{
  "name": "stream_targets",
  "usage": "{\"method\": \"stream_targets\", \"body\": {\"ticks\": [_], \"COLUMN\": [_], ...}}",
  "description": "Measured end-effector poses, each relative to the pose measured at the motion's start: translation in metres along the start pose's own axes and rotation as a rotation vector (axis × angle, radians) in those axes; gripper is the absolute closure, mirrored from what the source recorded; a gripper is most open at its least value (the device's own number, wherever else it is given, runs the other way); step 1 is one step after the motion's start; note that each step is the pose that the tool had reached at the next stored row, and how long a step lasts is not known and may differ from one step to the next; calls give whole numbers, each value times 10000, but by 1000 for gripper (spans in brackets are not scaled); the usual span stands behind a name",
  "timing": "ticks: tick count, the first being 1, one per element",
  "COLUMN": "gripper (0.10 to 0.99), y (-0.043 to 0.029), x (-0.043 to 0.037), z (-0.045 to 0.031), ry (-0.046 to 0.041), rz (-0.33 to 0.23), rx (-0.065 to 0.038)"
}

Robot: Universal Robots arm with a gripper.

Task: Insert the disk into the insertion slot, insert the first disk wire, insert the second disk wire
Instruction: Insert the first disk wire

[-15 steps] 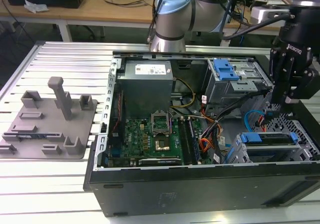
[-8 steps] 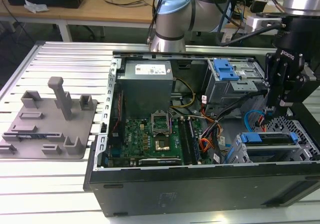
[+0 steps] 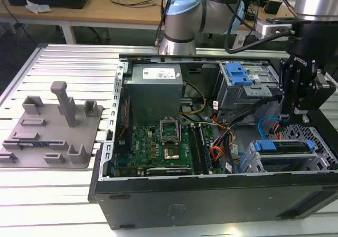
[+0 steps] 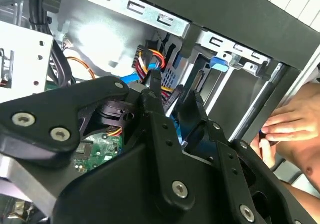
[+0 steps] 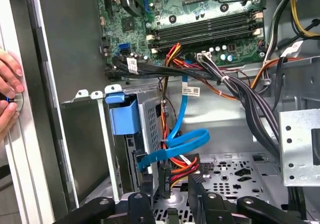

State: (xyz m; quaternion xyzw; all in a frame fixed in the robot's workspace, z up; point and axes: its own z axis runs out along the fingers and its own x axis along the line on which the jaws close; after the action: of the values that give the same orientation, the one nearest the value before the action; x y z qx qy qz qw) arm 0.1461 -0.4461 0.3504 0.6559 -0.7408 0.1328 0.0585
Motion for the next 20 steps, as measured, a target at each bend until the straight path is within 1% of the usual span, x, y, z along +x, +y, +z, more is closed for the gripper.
{"method": "stream_targets", "body": {"ticks": [1,2,3,8,11,12,13,15,16,17,18,19,20], "gripper": [675,675,675,675,675,675,675,675,675,675,694,694,765], "y": [3,9,14,27,45,46,48,60,70,77,81,85,88], "x": [-7,-43,-73,-76,-86,-92,-100,-135,-165,-182,-190,-201,-207], "z": [-1,-11,-20,-12,-5,-4,-2,0,-3,-3,-1,0,1], "ry": [2,13,76,258,335,392,478,705,769,806,822,849,870], "rz": [22,36,36,23,15,8,1,-37,-63,-93,-113,-137,-160], "rx": [-1,-2,6,31,42,50,62,111,141,174,196,223,248]}}
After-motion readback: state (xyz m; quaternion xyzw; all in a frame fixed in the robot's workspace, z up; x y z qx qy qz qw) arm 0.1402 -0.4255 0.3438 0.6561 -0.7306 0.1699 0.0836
